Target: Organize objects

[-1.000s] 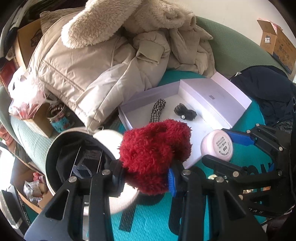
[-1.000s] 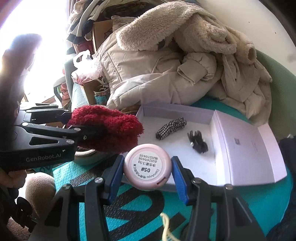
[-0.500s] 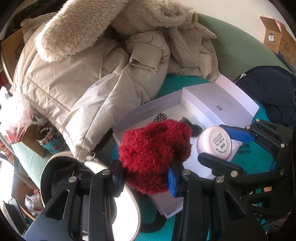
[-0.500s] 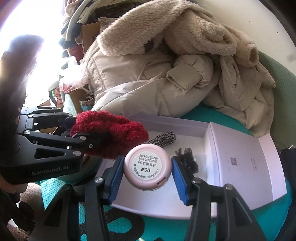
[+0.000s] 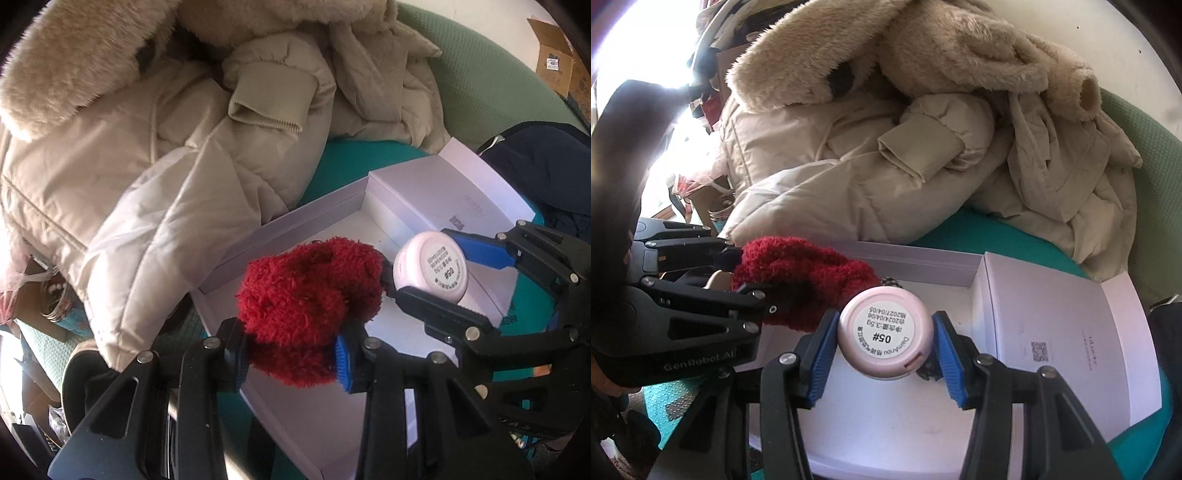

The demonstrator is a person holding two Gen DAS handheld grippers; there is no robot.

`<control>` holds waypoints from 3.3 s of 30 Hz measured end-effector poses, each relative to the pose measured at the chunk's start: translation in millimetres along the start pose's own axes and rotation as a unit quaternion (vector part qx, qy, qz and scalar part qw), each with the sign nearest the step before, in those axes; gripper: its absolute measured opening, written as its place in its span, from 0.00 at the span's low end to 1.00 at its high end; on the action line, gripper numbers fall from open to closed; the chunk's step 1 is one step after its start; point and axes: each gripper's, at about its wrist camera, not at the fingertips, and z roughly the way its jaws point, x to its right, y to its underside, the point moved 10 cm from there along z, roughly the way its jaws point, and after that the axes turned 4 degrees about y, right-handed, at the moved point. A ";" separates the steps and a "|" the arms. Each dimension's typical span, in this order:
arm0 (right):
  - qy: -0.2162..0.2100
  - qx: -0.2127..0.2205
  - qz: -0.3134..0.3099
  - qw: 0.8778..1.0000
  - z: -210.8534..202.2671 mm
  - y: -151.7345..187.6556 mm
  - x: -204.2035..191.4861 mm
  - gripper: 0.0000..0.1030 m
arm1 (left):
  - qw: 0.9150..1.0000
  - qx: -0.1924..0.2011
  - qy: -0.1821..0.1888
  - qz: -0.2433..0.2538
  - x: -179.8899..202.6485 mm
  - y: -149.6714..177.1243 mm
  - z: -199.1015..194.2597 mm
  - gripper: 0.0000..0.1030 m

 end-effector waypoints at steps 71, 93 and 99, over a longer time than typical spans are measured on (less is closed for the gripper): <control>0.071 -0.056 -0.011 0.996 24.2 16.9 46.4 0.57 | 0.995 -0.067 -0.031 -0.067 -7.3 16.4 27.9 0.59; 0.093 0.027 0.001 0.995 -102.9 -7.8 24.4 0.57 | 0.997 0.020 -0.028 -0.063 21.3 9.1 -101.8 0.60; 0.097 0.042 0.000 0.994 -137.7 -1.6 13.9 0.57 | 0.997 0.044 -0.031 -0.056 31.2 21.3 -143.4 0.62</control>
